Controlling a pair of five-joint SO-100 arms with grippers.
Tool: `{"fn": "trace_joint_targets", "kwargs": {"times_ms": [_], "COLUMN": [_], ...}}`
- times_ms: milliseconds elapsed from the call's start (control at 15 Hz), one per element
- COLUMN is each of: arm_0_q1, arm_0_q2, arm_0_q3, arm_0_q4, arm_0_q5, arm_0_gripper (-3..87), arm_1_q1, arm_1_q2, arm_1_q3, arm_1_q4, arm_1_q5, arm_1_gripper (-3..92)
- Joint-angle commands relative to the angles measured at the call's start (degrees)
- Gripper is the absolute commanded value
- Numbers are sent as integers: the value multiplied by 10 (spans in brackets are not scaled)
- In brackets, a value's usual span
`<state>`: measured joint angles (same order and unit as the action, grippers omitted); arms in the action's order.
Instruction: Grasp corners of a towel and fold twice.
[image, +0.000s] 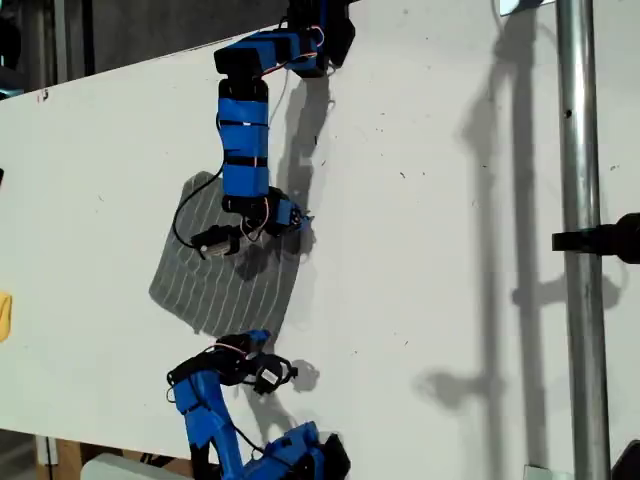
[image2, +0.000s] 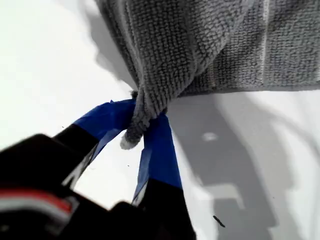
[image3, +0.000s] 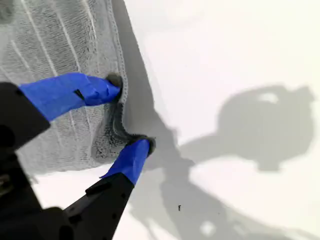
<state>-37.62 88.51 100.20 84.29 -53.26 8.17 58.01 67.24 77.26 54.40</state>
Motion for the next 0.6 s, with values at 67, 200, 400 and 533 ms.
{"fn": "trace_joint_targets", "kwargs": {"times_ms": [67,200,400,533], "arm_0_q1": [-21,-54,-61,-60], "arm_0_q2": [132,83,-17,-68], "arm_0_q3": [-22,-20,-28,-25], "arm_0_q4": [54,24,-35,-51], "arm_0_q5": [25,54,62,54], "arm_0_gripper": [302,305,308,273], "arm_1_q1": [2,2,0,0], "arm_1_q2": [62,66,69,70], "arm_1_q3": [-4,-4,-4,-4], "arm_1_q4": [-16,-18,-16,-14], "arm_1_q5": [0,0,1,3], "arm_1_gripper": [-2,-2,-2,-2]}}
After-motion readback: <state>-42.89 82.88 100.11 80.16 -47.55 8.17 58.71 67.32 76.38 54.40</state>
